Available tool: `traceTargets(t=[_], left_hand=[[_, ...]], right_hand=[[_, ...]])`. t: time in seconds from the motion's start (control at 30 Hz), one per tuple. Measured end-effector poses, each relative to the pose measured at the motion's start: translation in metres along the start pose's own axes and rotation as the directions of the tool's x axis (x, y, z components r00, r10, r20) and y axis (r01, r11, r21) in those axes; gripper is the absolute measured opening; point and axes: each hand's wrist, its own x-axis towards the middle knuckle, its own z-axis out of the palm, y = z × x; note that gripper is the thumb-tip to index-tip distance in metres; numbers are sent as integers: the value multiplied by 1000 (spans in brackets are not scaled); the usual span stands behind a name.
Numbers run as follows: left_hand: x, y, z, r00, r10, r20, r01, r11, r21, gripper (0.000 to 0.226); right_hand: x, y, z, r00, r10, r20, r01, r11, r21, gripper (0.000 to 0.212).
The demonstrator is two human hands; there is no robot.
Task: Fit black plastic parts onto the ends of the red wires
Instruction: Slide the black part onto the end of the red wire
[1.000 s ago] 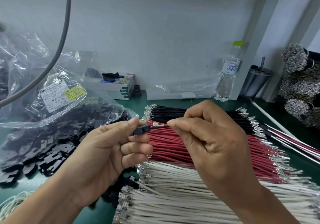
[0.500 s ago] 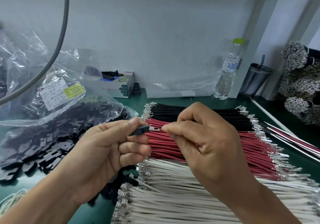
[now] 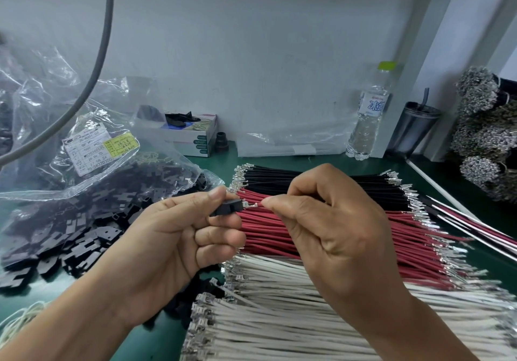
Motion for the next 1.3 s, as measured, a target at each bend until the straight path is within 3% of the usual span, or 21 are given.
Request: traceTargets(t=[0.27,0.43,0.5,0.57,0.67,1.03,1.2,1.23,1.3], left_hand=[[-2,-1,2,997,24,-67,-18,996,87,70],[-2,-9,9,996,39,-77,-35,998,59,58],[-3,-10,11,980,174,-100,-147,961,235,45],[-5,-12,13,920,386,-66,-307,816,489,34],[-6,-13,14,855,518,-22,-403,690,601,25],[-5,-18,14,881,473,-11,-390,739,550,23],[-2,-16,11,860,509,-28,-384,683,621,22],[-2,-16,7,852,520,-56,-373,679,633,20],[0,-16,2,838,538,-96,-360,676,644,18]], right_hand=[[3,1,-2,992,-104,72,112,986,-121,13],[-1,-3,7,998,-24,64,28,998,-60,12],[0,0,6,996,1,94,6,997,-72,10],[2,5,4,993,24,119,-17,998,-57,11],[4,6,0,987,45,155,-45,999,-3,14],[5,1,2,967,81,242,-106,990,92,13],[14,4,-20,983,38,180,-14,992,-129,2],[14,2,-24,978,43,205,-17,992,-124,5],[10,-2,-26,917,81,392,-45,994,-101,11]])
